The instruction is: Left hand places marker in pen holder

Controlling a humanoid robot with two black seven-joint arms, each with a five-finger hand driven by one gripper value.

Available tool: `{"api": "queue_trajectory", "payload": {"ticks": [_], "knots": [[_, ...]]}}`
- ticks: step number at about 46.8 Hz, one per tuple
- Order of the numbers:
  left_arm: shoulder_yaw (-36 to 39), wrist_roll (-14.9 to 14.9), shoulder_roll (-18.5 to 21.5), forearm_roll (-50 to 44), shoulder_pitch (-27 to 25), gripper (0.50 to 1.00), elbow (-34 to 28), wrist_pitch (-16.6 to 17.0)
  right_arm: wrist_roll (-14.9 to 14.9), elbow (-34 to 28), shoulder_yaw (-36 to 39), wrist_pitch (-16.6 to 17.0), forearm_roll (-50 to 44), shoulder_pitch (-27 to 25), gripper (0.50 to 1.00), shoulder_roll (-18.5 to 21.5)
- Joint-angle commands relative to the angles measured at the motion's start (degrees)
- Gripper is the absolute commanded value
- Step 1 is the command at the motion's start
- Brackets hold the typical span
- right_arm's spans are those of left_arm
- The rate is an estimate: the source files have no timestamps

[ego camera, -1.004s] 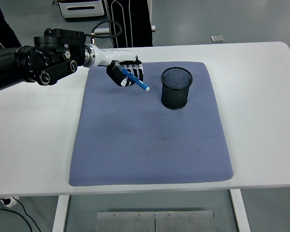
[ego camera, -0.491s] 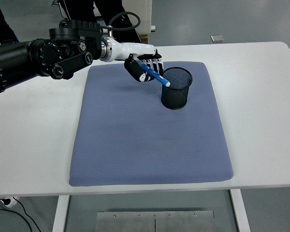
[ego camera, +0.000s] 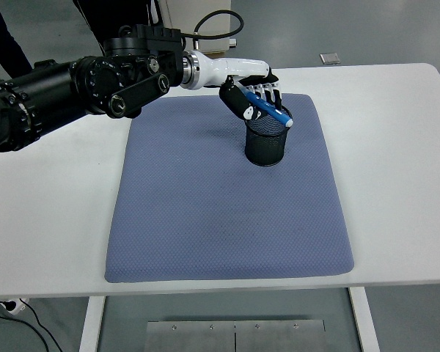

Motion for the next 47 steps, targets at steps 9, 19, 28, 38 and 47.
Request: {"api": "queue_trajectory", "payload": {"ticks": [9,19,28,38,47], "knots": [[-2.34,0.01,-0.05,-2.73,1.91,0.500,0.04,0.01,0.01,-0.06,0.00,0.00,-0.03,0.00,1.000,0.00],[-6.11,0.01,-0.05,-4.84,4.89,0.500,-0.05,0.01,0.01,-0.06,0.00,0.00,-0.03,0.00,1.000,0.00],[-9.98,0.09,-0.05,-5.11,7.44,0.500,0.04,0.53,0.01,-0.06,0.00,0.00,-0.03,0.00,1.000,0.00],[-13.85,0.01,-0.05,-5.19,10.52,0.500,1.44,0.88,0.01,-0.06,0.00,0.00,-0.03,0.00,1.000,0.00],[-17.27,-0.08,-0.05,-5.19,13.59,0.500,2.76,1.06,-0.08,-0.06,0.00,0.00,-0.03,0.00,1.000,0.00]]}}
